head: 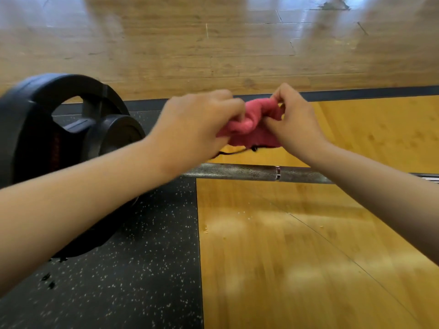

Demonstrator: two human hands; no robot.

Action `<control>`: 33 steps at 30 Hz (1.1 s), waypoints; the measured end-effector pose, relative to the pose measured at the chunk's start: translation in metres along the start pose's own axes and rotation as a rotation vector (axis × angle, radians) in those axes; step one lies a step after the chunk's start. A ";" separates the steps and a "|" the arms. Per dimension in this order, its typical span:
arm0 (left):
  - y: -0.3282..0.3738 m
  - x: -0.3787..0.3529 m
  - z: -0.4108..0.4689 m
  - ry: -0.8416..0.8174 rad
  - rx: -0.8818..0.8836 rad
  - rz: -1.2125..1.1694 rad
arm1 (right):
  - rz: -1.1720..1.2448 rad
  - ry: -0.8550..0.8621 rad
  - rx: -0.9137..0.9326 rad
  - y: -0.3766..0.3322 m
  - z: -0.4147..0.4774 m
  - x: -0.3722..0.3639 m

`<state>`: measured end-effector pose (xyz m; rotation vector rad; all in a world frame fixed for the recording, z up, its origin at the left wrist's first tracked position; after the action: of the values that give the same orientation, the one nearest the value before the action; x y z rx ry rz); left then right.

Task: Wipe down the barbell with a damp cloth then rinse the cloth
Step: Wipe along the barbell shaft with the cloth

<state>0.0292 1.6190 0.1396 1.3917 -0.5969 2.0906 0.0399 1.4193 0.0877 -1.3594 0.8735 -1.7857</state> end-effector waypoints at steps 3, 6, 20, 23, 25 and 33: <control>0.027 -0.009 -0.009 -0.045 -0.135 -0.037 | 0.213 -0.135 -0.074 0.003 -0.006 -0.002; 0.042 -0.025 -0.017 -0.160 -0.147 -0.100 | 0.144 -0.293 -0.072 0.011 -0.011 -0.002; 0.035 -0.047 -0.042 -0.376 0.101 -0.685 | -0.128 -0.768 -0.318 0.013 -0.035 0.002; 0.026 -0.048 -0.051 -0.331 0.076 -0.562 | -0.537 -0.828 -0.016 0.009 -0.047 -0.016; 0.021 -0.047 -0.056 -0.309 0.028 -0.458 | -0.704 -0.740 0.166 0.014 -0.054 -0.025; -0.038 -0.057 -0.053 -0.734 0.054 0.335 | -0.659 -0.551 0.481 0.044 -0.064 -0.009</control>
<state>0.0354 1.6694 0.0690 2.2308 -1.1285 1.7880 -0.0150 1.4102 0.0326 -1.7757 -0.3254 -1.7504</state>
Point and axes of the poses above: each hand's wrist, its own z-axis towards the middle knuckle, its own x-axis out of the back of the hand, y = z × x, the point moved 1 cm from there along z, towards the middle knuckle, and after that the axes turned 13 degrees about z, right-handed, at the moved point
